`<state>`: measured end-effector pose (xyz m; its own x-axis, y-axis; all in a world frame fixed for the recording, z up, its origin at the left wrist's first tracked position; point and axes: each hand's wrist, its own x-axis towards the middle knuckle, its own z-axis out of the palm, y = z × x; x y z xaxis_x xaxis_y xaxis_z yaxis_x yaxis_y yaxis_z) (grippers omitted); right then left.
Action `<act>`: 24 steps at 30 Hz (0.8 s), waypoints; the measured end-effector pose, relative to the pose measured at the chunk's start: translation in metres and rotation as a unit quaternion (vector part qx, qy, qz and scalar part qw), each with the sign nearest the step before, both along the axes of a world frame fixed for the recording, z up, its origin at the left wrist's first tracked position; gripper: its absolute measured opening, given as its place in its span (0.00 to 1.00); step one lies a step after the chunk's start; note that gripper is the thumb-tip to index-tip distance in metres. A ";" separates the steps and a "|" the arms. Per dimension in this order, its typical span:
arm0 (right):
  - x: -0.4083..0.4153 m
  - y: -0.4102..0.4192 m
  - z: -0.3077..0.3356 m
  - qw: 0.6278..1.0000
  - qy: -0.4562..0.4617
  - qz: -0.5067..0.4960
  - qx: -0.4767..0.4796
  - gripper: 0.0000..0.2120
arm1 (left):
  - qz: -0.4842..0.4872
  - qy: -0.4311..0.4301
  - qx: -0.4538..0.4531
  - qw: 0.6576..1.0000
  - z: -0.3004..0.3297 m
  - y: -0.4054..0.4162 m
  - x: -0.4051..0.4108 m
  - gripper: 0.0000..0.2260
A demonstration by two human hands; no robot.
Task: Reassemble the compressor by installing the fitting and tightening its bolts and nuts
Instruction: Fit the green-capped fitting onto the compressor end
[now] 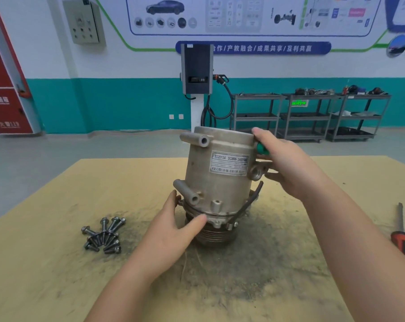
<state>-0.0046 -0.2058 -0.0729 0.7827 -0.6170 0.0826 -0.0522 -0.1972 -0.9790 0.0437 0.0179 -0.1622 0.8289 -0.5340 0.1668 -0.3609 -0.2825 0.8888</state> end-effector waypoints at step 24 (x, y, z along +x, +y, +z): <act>0.025 0.032 -0.042 0.936 -0.324 -0.135 0.036 0.09 | 0.116 -0.054 -0.034 0.991 -0.013 -0.029 -0.016 0.43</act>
